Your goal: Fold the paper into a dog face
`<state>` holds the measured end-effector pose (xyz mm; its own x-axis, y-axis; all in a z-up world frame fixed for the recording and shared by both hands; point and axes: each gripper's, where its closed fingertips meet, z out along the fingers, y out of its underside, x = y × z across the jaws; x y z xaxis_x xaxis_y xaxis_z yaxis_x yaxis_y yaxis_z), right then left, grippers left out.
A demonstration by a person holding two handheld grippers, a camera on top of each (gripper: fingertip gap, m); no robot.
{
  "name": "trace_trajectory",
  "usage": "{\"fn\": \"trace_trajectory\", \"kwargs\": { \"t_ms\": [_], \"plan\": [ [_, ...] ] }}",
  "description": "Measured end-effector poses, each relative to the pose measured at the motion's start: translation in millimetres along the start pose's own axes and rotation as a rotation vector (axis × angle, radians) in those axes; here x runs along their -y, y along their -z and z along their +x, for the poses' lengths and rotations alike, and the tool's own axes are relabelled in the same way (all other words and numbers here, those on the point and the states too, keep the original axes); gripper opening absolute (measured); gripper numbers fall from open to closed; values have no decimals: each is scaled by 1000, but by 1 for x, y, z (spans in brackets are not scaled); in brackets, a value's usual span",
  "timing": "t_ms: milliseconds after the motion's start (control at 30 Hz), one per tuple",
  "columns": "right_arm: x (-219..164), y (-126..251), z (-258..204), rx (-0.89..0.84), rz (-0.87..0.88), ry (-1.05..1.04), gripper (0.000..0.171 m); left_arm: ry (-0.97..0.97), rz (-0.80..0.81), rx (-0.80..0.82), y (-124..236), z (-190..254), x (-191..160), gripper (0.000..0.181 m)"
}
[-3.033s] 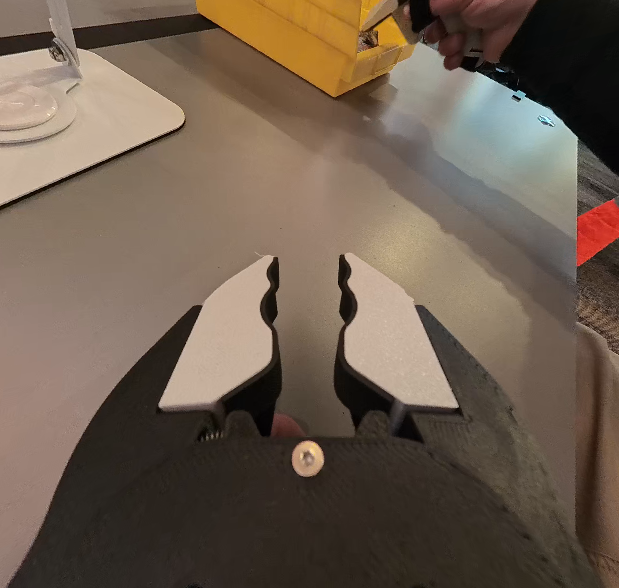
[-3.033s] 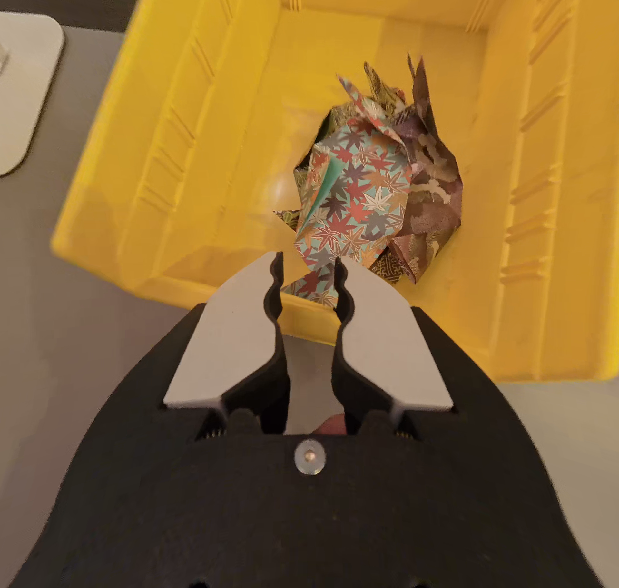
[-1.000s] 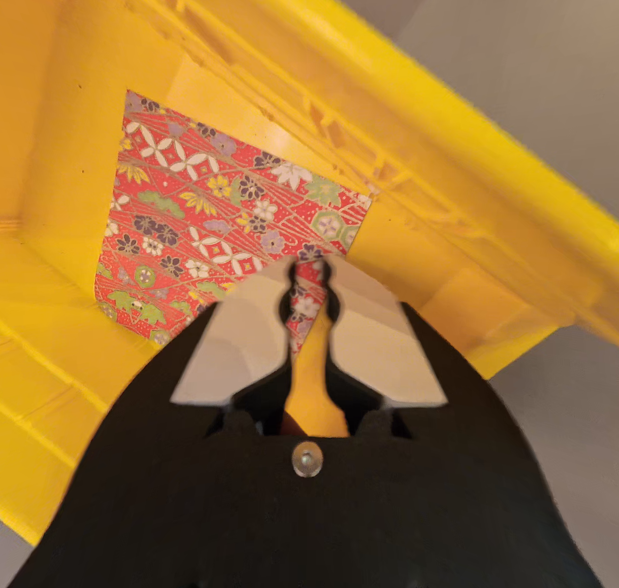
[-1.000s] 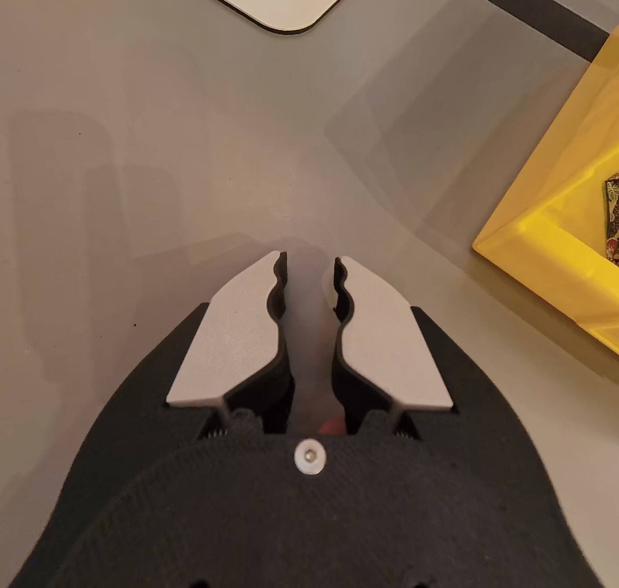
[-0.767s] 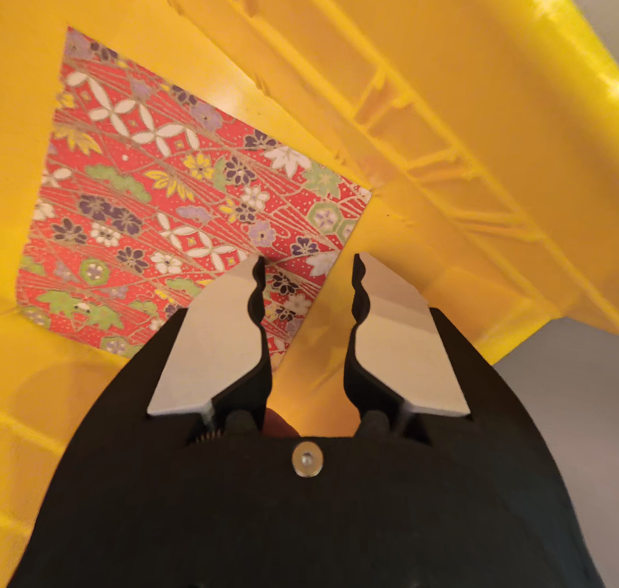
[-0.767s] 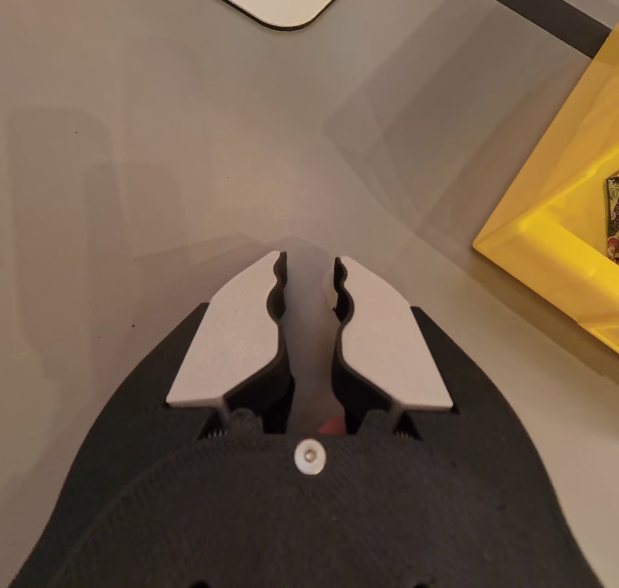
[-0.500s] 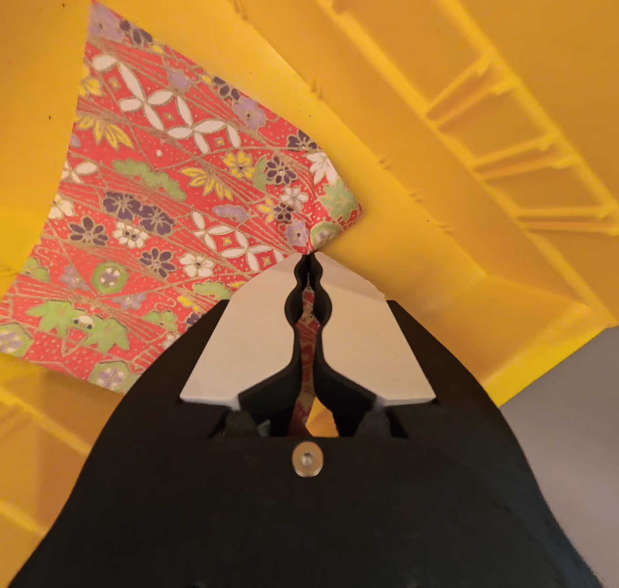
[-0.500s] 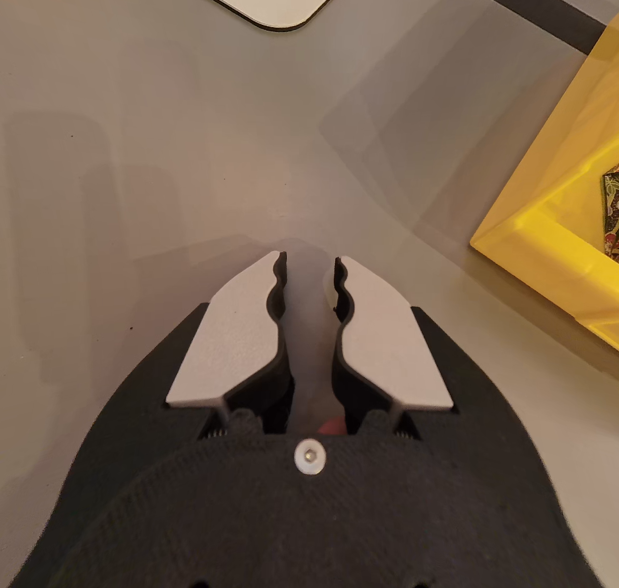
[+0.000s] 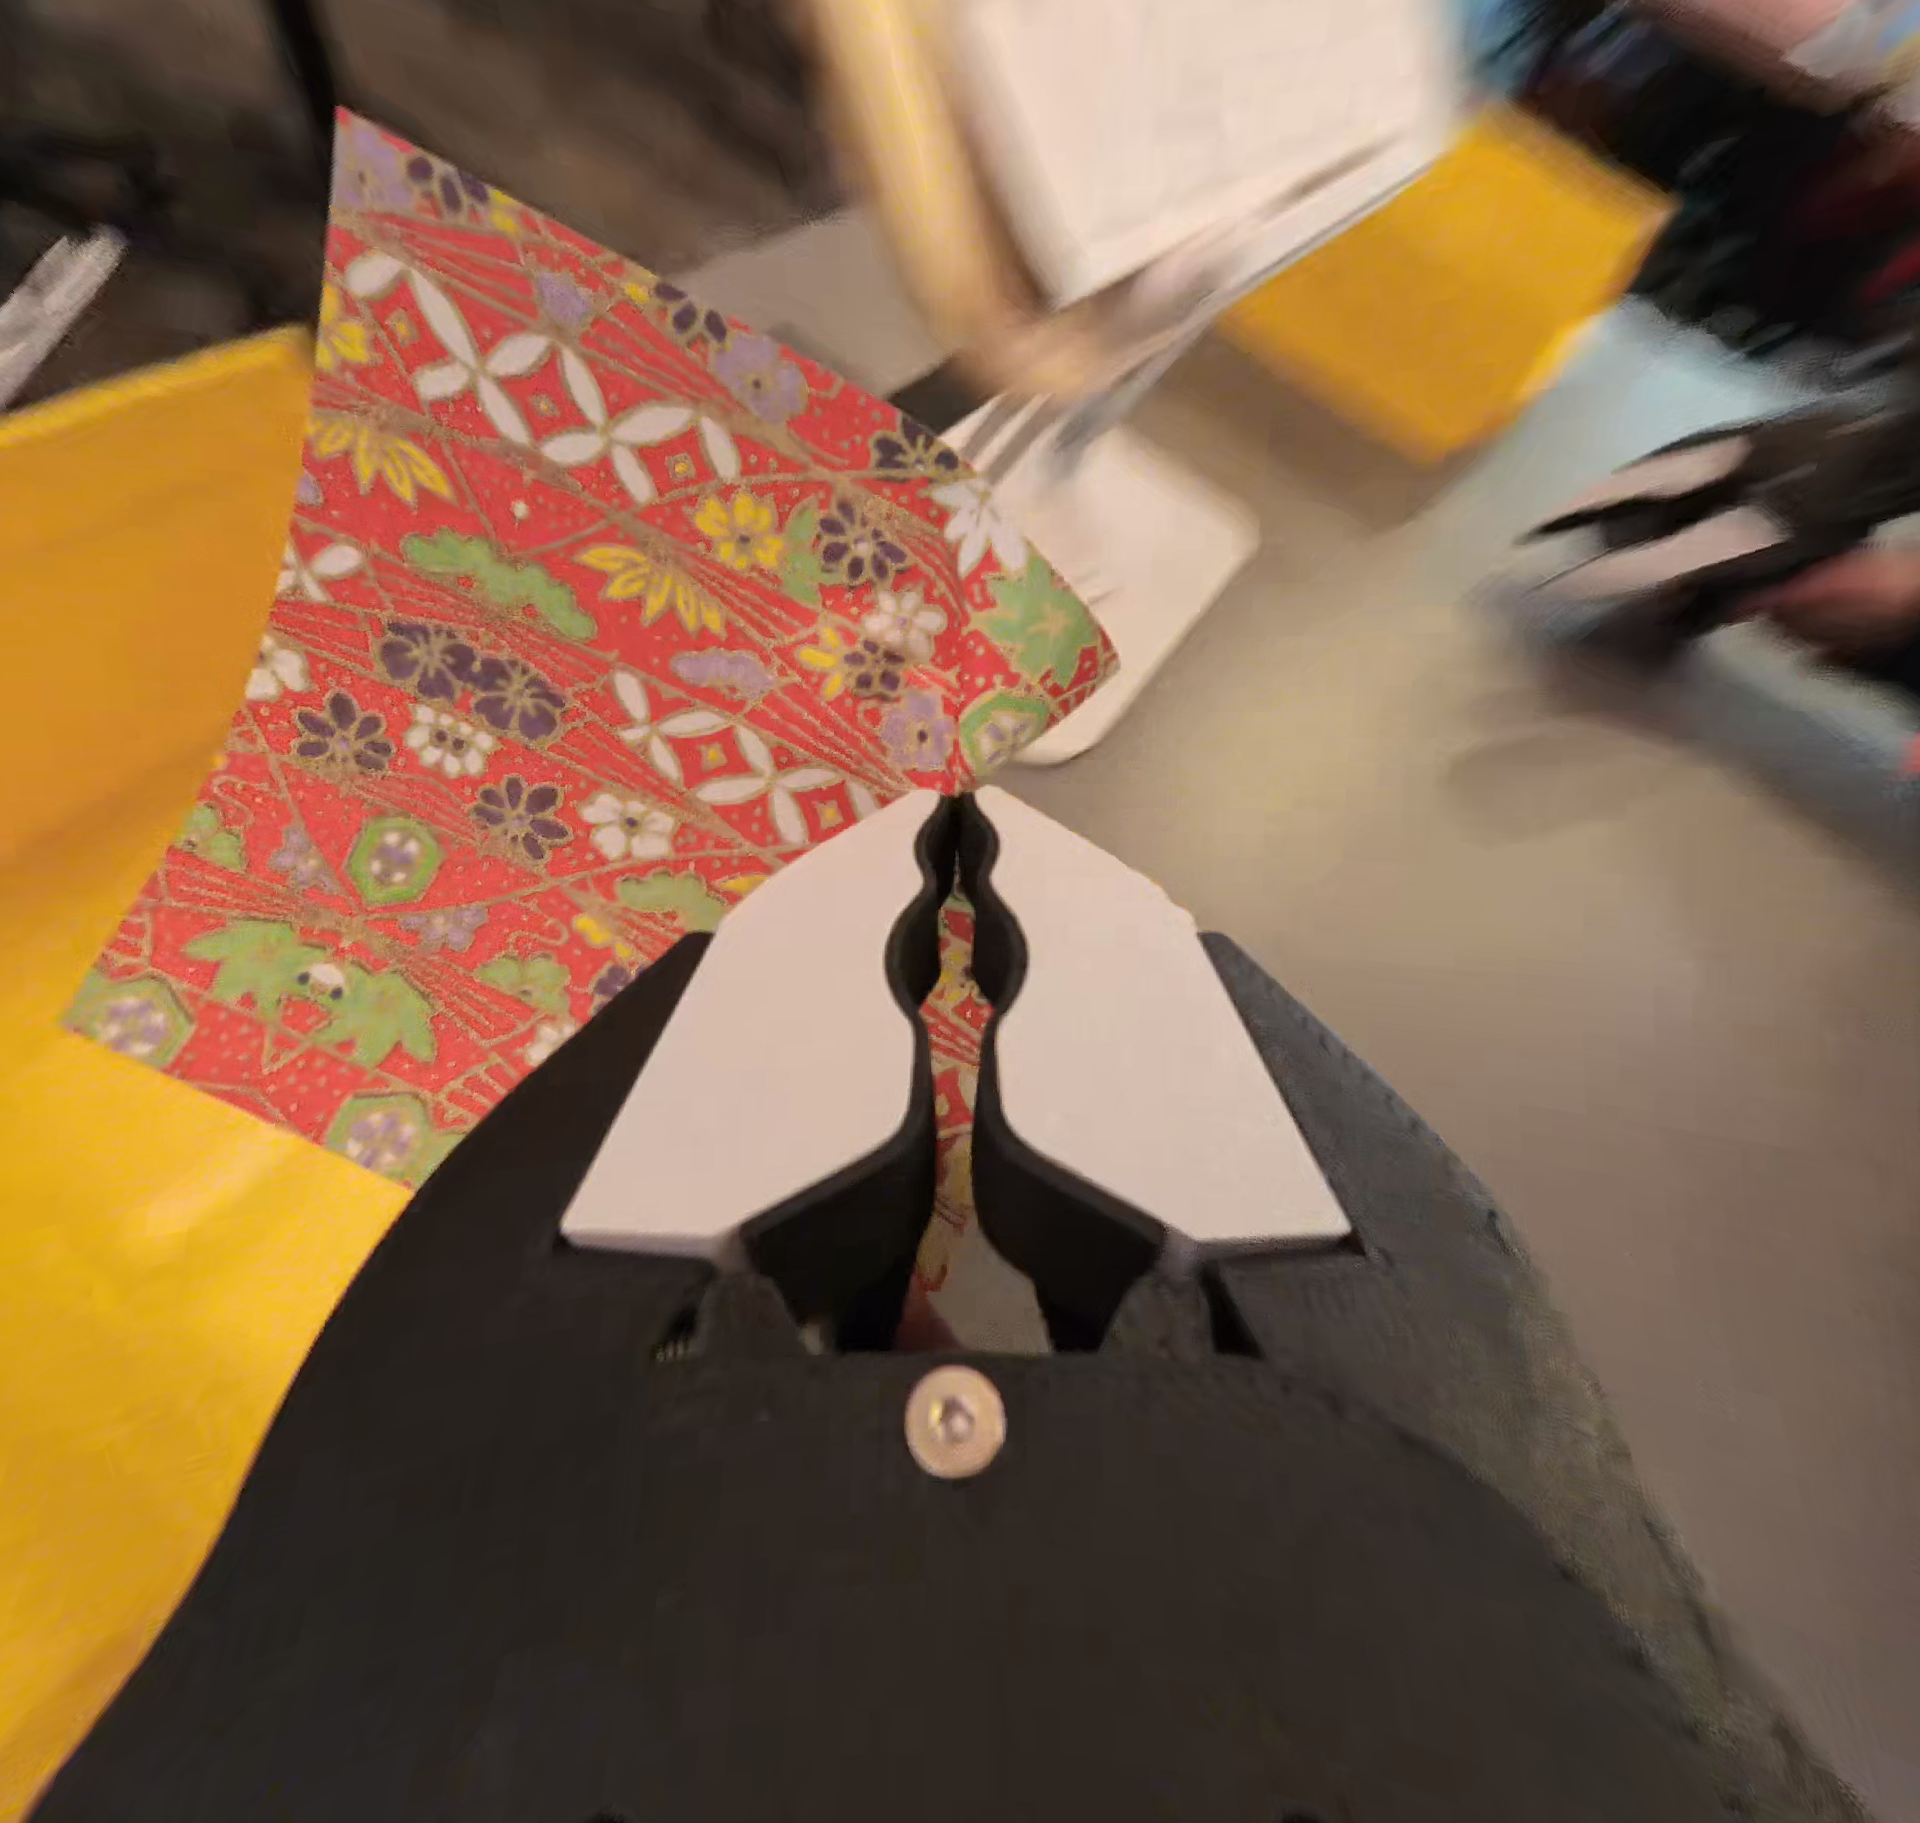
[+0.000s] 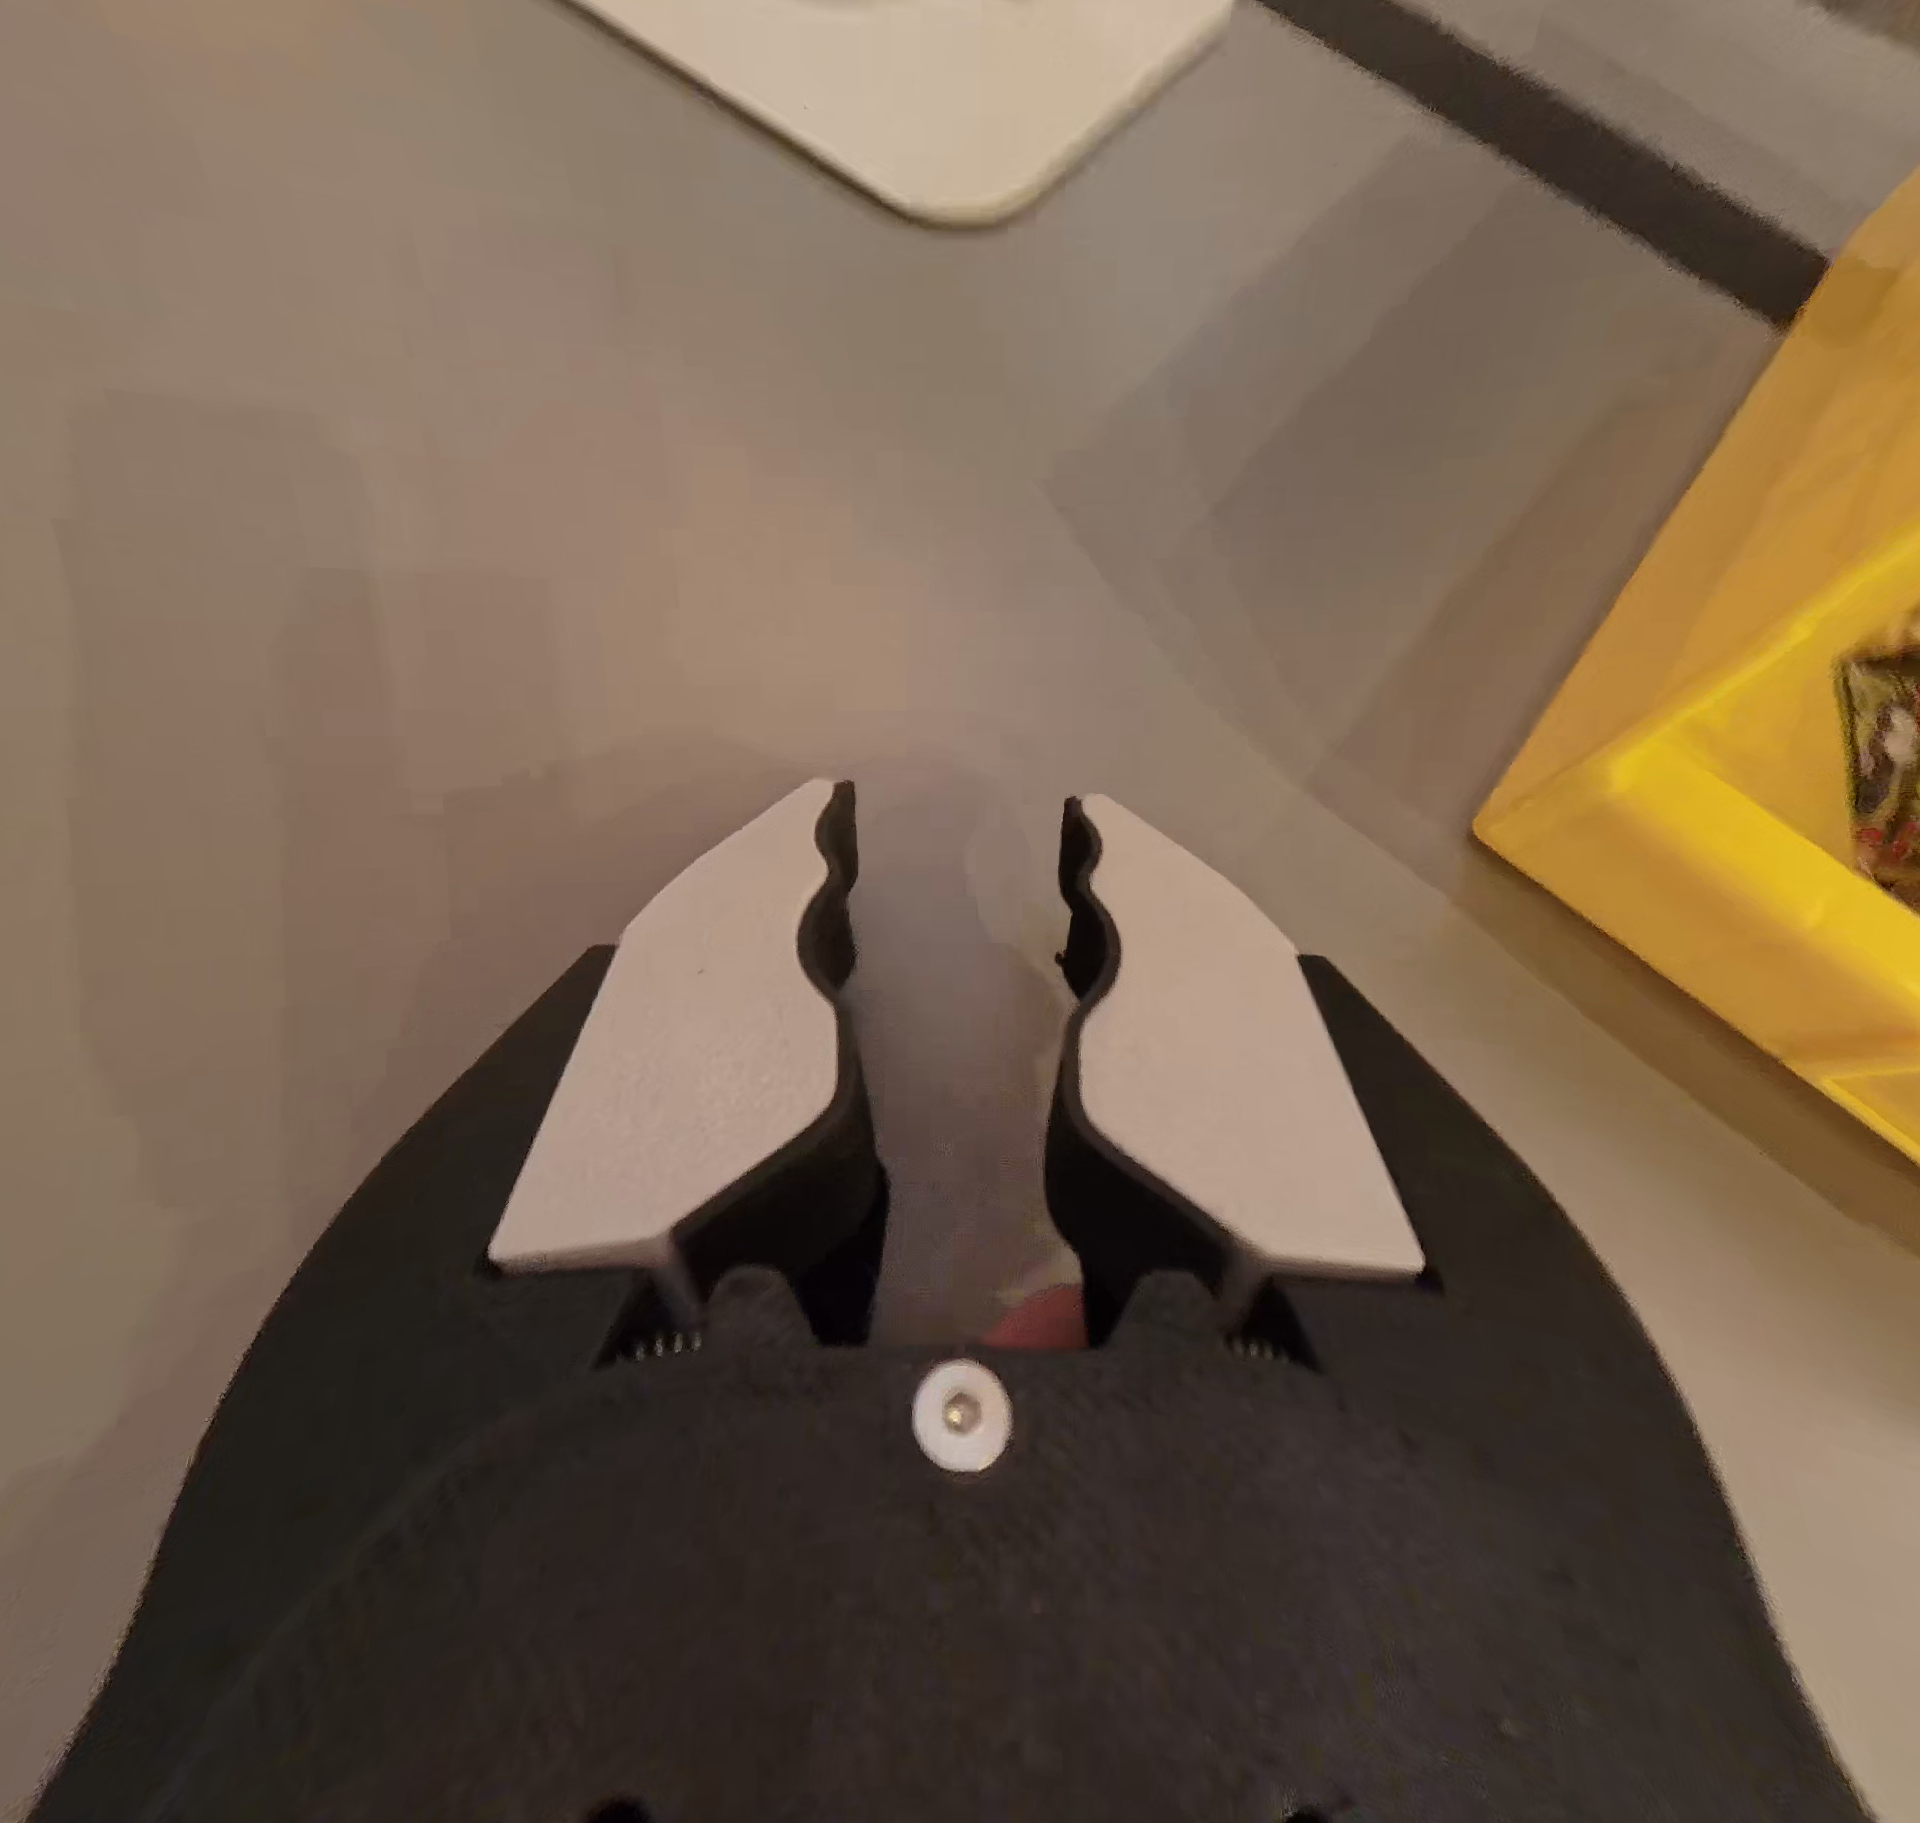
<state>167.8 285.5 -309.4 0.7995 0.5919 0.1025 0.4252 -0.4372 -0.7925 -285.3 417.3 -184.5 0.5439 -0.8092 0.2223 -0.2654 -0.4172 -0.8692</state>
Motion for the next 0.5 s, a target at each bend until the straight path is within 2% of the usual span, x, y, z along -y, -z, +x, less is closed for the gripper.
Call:
{"fn": "trace_trajectory", "kwargs": {
  "t_ms": [33, 133, 233, 333, 400, 500],
  "plan": [
    [13, 2, -13, 44, 56, -5, 37, -4, 67, -83, 6, 28, 13, 0],
    [66, 11, -67, 234, 215, 9, 46, -25, 274, -364, 22, 124, 46, 0],
    [127, 29, -122, 466, 373, 27, 58, -39, 388, -646, 24, 221, 54, 0],
    [177, 50, -149, 652, 514, -6, 72, -49, 402, -887, 17, 305, 45, 0],
    [201, 68, -156, 755, 619, -1, 71, -47, 414, -1023, 17, 346, 40, 0],
    [217, 92, -160, 917, 714, -18, 75, 4, 443, -1181, 18, 385, 38, 0]
  ]
}}
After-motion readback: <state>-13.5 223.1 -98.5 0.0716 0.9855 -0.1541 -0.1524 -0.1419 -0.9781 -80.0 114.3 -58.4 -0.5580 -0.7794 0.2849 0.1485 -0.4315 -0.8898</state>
